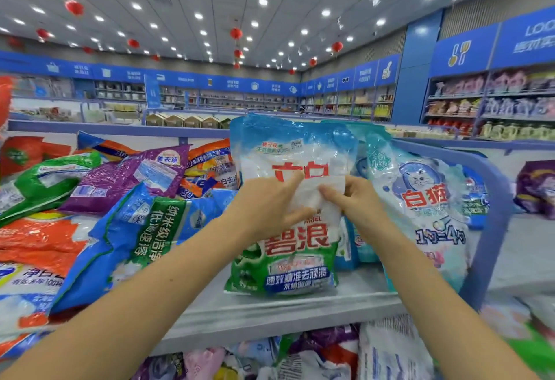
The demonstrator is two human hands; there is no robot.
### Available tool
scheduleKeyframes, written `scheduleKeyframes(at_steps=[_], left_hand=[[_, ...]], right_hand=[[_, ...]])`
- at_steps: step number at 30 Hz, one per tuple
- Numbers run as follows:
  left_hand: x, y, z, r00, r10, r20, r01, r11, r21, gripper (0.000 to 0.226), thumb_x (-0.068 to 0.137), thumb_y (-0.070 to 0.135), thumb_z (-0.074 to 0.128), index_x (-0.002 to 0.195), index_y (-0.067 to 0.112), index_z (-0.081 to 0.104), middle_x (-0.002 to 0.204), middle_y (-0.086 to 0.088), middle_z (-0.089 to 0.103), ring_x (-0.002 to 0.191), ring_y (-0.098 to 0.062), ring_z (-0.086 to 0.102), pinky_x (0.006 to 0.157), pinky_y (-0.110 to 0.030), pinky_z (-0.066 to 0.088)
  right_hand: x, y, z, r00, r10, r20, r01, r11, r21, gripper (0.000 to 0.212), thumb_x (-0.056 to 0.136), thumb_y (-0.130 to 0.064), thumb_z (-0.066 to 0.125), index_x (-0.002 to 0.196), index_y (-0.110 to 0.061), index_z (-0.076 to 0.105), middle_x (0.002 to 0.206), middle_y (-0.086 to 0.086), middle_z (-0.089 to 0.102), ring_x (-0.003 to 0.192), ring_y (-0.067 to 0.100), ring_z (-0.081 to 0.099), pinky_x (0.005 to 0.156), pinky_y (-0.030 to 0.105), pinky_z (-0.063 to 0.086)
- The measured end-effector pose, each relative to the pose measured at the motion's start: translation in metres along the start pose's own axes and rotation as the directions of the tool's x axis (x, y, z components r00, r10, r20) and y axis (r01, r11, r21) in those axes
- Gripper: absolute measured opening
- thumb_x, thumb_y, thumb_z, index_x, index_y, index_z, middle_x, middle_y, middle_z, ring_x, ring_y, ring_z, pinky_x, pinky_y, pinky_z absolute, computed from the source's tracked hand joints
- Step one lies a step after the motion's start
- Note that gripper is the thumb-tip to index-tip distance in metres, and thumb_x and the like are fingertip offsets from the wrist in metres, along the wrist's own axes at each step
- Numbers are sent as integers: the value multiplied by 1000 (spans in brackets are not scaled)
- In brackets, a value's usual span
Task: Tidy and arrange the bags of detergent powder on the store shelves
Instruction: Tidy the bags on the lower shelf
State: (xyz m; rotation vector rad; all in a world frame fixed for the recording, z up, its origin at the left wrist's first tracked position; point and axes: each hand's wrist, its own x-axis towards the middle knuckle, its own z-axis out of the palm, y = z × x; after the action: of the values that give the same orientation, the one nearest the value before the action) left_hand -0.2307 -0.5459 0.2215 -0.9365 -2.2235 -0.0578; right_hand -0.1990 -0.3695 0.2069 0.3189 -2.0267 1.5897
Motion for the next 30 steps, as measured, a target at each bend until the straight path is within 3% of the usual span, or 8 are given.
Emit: scheduleKeyframes(at_steps=[5, 8, 11, 14, 16, 21, 25, 30], left_hand=[[-41, -46, 24, 964, -167, -207, 104, 954, -283, 88, 74, 73, 39, 140, 15, 38, 122, -3, 56, 111, -20, 50, 96, -31, 29], [-70, -52, 28, 841, -540, -23, 341, 564, -752, 89, 60, 71, 59, 131, 21, 41, 118, 5, 53, 105, -12, 50, 88, -24, 37], [-83, -36, 34, 771, -612, 175, 405, 260, -877, 76, 69, 47, 79, 129, 19, 42, 111, 13, 53, 98, -4, 53, 86, -20, 41], [-89, -25, 52, 729, -551, 406, 501, 26, -865, 88, 71, 45, 77, 140, 9, 37, 128, 9, 48, 113, -10, 50, 100, -30, 41], [-88, -20, 59, 745, -462, 480, 510, -68, -857, 95, 62, 67, 72, 136, 14, 44, 133, 2, 56, 117, -14, 55, 105, -39, 41], [-74, -4, 44, 835, -422, 352, 455, 171, -874, 71, 91, 45, 51, 149, 26, 13, 133, 22, 22, 119, 5, 23, 96, -14, 20], [-72, -3, 42, 840, -437, 322, 410, 121, -904, 77, 89, 38, 58, 148, 26, 10, 146, 21, 19, 131, 0, 25, 98, -12, 23], [-76, -20, 57, 886, -199, 419, 437, 55, -898, 66, 57, 31, 84, 115, 22, 55, 108, 5, 71, 95, -7, 68, 74, -17, 51]], right_hand=[[-10, 15, -6, 992, 123, 0, -122, 979, 162, 9, 86, -12, 59, 91, -13, 67, 85, -3, 75, 79, 16, 71, 61, 24, 56], [-11, 13, -5, 990, 139, 4, -137, 973, 187, 10, 87, -13, 59, 92, -13, 67, 87, -2, 74, 81, 17, 71, 62, 24, 56], [-11, 15, 1, 984, 170, -54, -158, 969, 189, 10, 87, -12, 61, 94, -15, 67, 96, 4, 73, 86, 20, 71, 70, 32, 59], [-7, 7, 7, 983, -56, -174, 20, 979, -203, 21, 83, -17, 69, 102, -19, 61, 103, -7, 67, 95, 11, 64, 85, 34, 53], [-5, -10, 18, 937, -340, -86, 228, 777, -587, 31, 81, -28, 71, 109, -21, 59, 104, -12, 62, 99, 9, 57, 88, 29, 45], [5, -33, 74, 924, -235, 301, 374, 389, -842, 49, 84, -58, 54, 120, -25, 57, 114, -5, 64, 107, 16, 56, 87, 33, 41], [14, -29, 82, 952, -208, 225, 304, 547, -780, 39, 82, -52, 62, 101, -19, 68, 95, -3, 67, 85, 14, 56, 66, 29, 39], [23, -34, 63, 927, -367, 70, 328, 710, -623, 35, 79, -40, 71, 57, -19, 53, 53, -5, 50, 52, 11, 45, 51, 30, 33]])
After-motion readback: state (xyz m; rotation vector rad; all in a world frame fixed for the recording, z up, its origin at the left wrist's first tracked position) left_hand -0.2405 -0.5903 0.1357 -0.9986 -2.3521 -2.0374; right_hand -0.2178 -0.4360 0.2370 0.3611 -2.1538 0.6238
